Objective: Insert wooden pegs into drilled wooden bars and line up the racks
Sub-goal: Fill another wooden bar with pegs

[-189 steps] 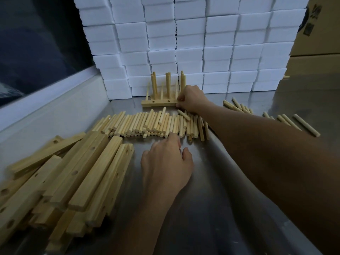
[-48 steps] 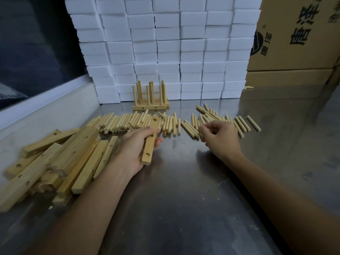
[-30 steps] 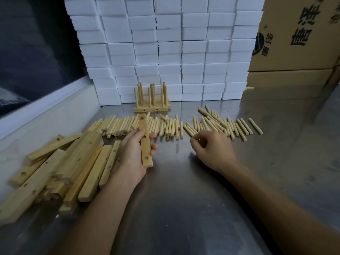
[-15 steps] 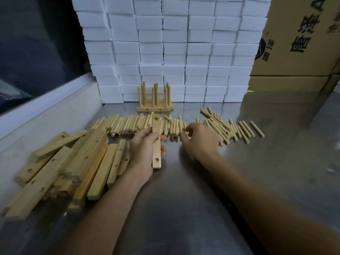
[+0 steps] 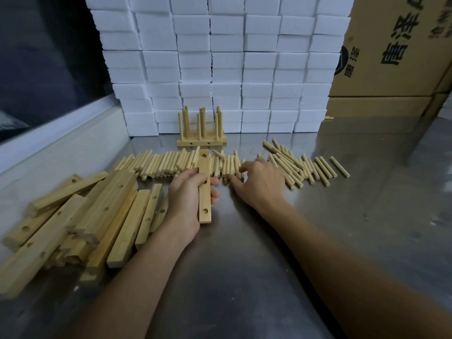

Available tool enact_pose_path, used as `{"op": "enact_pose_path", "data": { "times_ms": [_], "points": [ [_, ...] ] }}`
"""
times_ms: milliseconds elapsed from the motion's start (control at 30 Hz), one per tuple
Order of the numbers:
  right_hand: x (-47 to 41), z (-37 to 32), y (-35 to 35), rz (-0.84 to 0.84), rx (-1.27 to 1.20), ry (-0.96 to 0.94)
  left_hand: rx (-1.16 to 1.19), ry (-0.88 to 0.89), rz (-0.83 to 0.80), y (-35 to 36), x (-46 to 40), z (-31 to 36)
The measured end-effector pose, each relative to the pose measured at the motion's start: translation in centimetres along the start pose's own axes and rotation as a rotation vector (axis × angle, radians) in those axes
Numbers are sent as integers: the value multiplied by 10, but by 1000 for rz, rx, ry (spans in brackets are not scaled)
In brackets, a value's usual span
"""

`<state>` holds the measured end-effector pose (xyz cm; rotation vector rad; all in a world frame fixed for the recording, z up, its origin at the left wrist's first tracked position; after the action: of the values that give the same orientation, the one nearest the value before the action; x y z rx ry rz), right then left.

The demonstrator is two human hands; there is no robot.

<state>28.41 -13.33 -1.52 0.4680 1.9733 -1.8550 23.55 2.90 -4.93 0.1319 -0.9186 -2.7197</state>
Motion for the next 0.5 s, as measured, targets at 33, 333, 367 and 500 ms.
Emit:
{"op": "enact_pose_path", "data": {
  "times_ms": [33, 333, 367, 500],
  "points": [
    [0, -2, 2, -19, 3, -13, -2, 1, -1, 0, 0, 0],
    [5, 14, 1, -125, -10, 102, -24, -12, -13, 0, -1, 0],
    [8, 18, 2, -158, -26, 120, -35, -11, -11, 0, -1, 0],
    [17, 35, -2, -179, -113, 159, -59, -12, -1, 0, 0, 0]
  ]
}}
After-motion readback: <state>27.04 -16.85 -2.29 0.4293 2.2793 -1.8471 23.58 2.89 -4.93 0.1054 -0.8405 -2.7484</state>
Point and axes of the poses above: each hand's wrist, its own x-axis away from the middle knuckle, its own y-axis out of the palm, z = x × y, the point moved 8 cm from there along -x, towards the middle knuckle, and after that the axes turned 15 degrees about x, right-handed, at the moved point
